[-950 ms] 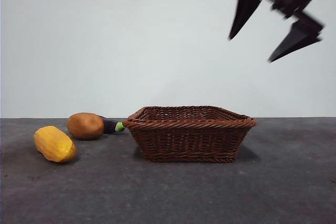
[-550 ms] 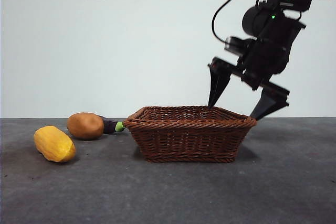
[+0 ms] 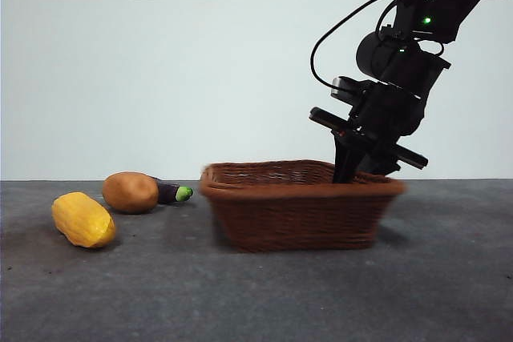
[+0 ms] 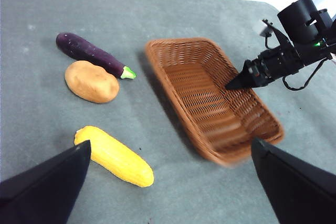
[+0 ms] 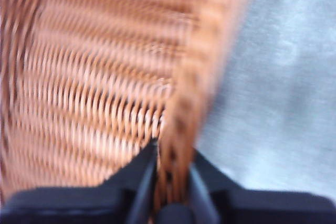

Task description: Help me put the vegetables on the table into the basket

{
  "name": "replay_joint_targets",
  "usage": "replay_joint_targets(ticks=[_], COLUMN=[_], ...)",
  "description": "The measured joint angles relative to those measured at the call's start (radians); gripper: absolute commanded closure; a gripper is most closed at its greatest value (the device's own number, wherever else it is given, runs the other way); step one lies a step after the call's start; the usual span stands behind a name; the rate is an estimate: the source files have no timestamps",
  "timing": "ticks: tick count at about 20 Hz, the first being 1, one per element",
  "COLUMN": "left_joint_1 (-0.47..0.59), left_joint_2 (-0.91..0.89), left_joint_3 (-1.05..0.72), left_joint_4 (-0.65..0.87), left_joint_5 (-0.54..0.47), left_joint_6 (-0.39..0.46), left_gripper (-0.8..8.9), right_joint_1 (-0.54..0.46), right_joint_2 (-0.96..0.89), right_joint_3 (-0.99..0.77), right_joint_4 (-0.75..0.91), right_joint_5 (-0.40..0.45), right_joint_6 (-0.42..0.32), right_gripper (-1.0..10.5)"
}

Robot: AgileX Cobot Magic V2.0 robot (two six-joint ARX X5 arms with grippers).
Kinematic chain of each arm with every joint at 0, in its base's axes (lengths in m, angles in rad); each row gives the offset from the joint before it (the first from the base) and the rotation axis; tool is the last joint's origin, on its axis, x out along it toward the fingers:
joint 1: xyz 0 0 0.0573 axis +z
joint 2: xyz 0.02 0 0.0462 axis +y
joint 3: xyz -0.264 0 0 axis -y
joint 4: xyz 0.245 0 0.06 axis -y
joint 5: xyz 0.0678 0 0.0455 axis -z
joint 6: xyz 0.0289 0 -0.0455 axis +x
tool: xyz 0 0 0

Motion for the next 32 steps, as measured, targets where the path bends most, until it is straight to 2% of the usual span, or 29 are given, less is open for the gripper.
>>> replay_joint_targets(ticks=[7,11,15,21,23,27,32], left_joint_1=[0.000,0.000,0.000,-0.010,-0.028,-0.127,-0.251], left_joint_2=[0.009,0.030,0.066,0.216,0.306,0.519,0.819], left_joint_3=[0.000,0.000,0.000,0.013,0.078,0.254,0.380], left_joint_4=[-0.004,-0.004,-0.003,0.013,0.013,-0.026,-0.042], left_joint_5=[0.000,0.000,0.000,-0.016,-0.060,-0.235,-0.397], left_joint_6=[0.000,0.000,0.000,-0.018,-0.045,-0.075,-0.173], left_gripper=[2.16,2.16,2.16,2.16,2.15,2.15,2.15], right_joint_1=[0.001,0.001,0.000,0.000,0.000,0.000,0.000], right_joint_2=[-0.032,-0.225,-0.406,-0.580,-0.593,-0.595,-0.595], right_joint_3=[0.002,0.002,0.002,0.002,0.002,0.002,0.002], right_joint_4=[-0.008,-0.048,-0.156,-0.233,-0.251,-0.281,-0.282], right_joint_5=[-0.001,0.021,0.021,0.021,0.022,0.021,0.021], right_joint_6=[0.005,-0.014,-0.022,-0.049,-0.056,-0.070,-0.081], right_gripper=[9.6,9.6,9.6,9.6,9.6,9.6,9.6])
